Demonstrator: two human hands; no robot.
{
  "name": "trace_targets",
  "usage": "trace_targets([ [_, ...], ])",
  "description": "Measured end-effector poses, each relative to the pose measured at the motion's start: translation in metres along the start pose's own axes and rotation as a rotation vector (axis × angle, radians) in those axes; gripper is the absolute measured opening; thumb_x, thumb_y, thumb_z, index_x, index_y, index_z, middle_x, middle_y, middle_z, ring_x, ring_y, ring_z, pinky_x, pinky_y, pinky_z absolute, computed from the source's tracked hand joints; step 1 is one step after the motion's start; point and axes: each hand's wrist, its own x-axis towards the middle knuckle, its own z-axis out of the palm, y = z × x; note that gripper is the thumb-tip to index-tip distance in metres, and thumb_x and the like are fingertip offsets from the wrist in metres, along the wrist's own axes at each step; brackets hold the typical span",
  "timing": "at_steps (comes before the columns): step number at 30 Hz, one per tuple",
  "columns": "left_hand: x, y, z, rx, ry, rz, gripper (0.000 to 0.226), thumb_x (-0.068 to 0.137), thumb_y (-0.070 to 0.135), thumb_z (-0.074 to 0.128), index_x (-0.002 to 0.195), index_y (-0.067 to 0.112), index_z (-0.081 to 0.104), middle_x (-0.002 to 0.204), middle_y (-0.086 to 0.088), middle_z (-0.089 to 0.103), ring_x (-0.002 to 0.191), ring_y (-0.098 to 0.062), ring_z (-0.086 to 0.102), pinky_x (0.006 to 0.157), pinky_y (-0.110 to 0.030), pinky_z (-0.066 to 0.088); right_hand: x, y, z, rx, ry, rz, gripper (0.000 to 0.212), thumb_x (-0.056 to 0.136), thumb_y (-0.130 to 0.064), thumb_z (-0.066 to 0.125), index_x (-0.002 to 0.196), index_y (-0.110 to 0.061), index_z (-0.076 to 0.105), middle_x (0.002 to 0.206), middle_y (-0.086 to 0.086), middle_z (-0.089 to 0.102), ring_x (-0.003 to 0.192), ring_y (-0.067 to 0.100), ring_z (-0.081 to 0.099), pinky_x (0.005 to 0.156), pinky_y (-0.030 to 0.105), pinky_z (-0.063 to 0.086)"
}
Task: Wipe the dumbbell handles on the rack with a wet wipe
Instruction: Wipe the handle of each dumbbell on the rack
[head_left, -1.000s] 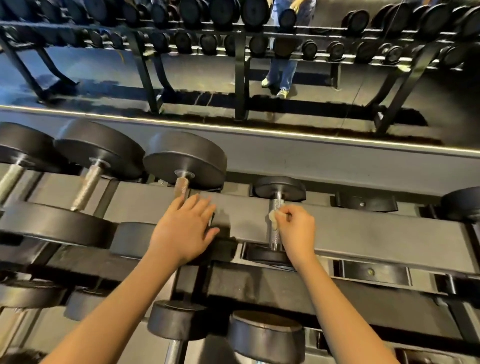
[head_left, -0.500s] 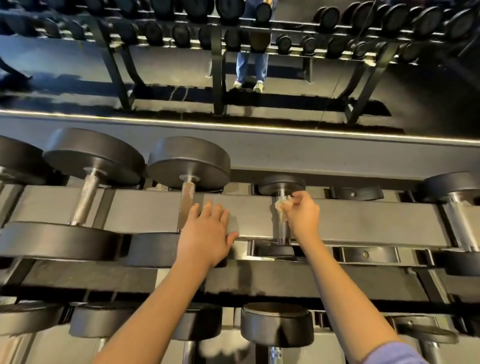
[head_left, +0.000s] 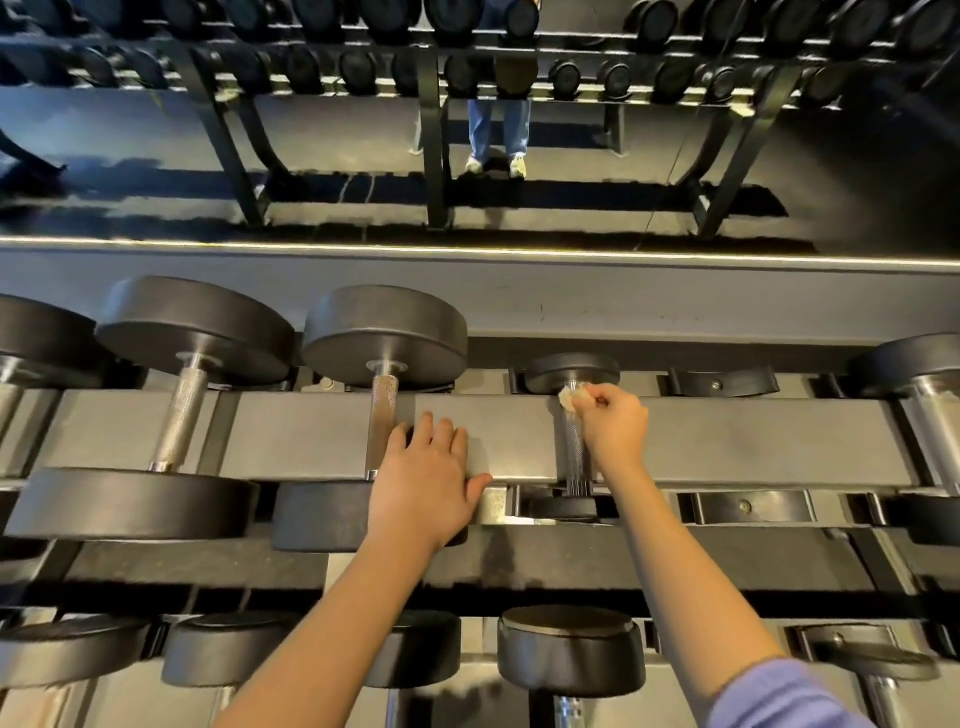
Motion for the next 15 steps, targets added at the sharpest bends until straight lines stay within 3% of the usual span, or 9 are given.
trace_targets([
  [6,0.0,0.0,0.001,-0.027,0.012,-0.01,0.065,0.098,0.055,0.019,0.15,0.016,0.021,0.154,-0.006,0.026,0.144,-0.026,0.016,0.115,-0.042,0.019,-0.017,0.032,-0.021,-0.031,-0.172,0.066,0.012,0.089,-0.018,0.066,0.095,-0.009,0.072,0.083,0.003,0.07,0.079,0.021,0.065,0.078,0.038,0.055],
  [9,0.0,0.001,0.0,-0.022,0.011,-0.012,0.065,0.098,0.055,0.019,0.149,0.015,0.021,0.153,-0.006,0.027,0.143,-0.026,0.018,0.116,-0.043,0.02,-0.001,0.014,-0.014,-0.05,-0.117,-0.041,0.013,0.089,-0.014,0.063,0.092,-0.007,0.073,0.082,0.001,0.067,0.076,0.016,0.061,0.065,0.02,0.045],
  [15,0.001,0.0,0.001,-0.02,0.01,-0.022,0.065,0.098,0.055,0.019,0.149,0.015,0.022,0.153,-0.006,0.029,0.144,-0.026,0.017,0.116,-0.043,0.02,0.0,0.015,0.007,-0.06,-0.005,-0.09,0.014,0.085,-0.015,0.069,0.093,-0.005,0.074,0.092,0.01,0.07,0.083,0.023,0.063,0.07,0.029,0.047],
])
